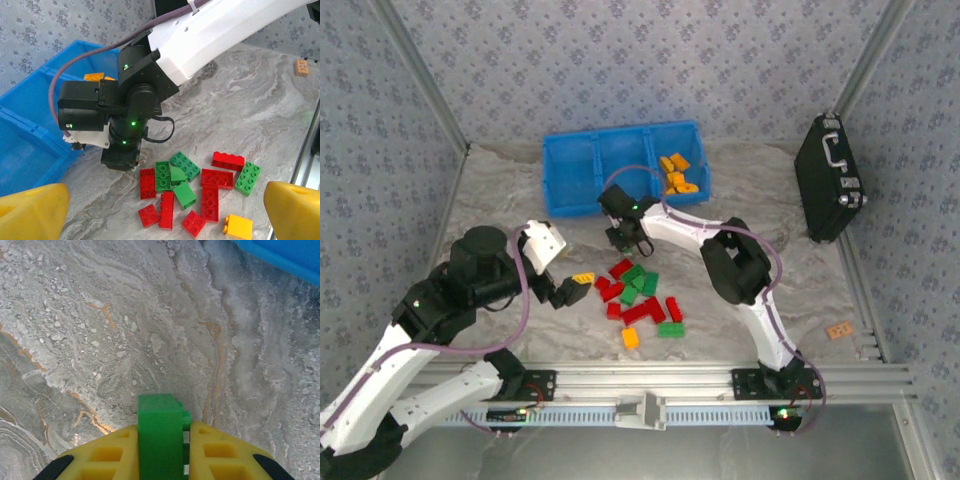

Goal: Sort the legos into containers by color
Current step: Pick up the lego from the center of the table, then place the lego in the container.

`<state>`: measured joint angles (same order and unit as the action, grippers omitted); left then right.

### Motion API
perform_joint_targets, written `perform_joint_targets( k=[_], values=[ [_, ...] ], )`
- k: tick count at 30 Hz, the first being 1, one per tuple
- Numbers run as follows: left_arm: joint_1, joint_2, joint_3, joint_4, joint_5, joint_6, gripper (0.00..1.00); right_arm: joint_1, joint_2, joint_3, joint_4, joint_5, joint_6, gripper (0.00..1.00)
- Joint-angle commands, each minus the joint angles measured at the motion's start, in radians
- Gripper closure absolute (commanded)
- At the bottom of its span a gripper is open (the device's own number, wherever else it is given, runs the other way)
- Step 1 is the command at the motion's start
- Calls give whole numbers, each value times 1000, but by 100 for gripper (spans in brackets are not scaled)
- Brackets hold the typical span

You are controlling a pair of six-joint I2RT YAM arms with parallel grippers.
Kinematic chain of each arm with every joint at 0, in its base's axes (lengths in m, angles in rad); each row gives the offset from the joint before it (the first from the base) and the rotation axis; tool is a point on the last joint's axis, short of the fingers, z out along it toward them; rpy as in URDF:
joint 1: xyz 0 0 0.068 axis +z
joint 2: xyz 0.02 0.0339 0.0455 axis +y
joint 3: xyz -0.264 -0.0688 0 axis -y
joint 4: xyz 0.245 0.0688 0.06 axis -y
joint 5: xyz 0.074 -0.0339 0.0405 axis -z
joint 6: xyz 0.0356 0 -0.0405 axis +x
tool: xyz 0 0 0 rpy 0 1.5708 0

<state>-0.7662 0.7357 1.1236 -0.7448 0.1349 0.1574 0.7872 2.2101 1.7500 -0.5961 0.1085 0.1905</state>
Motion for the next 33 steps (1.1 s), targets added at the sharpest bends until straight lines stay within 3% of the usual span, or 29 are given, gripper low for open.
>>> perform_joint_targets(
  k=[1,8,11,15,24,33],
  values=[
    [-4,-6,21,-16,-43,7,0,-26,-57,-15,-41,8,-23,78],
    [10,-15,-26,-45,-126,-97,0,-94,-144,123,-82,-25,-74,78],
    [13,33,2,-133,-186,-171,0,-123,-120,225,-97,-40,-91,78],
    [15,106,22,-199,-219,-250,0,-184,-18,376,-95,-69,-99,78],
    [16,114,-98,-71,-148,-298,0,-286,259,776,-159,-140,-105,79],
    [17,128,-99,-78,-148,-309,0,-308,293,757,-102,-211,-117,78]
  ],
)
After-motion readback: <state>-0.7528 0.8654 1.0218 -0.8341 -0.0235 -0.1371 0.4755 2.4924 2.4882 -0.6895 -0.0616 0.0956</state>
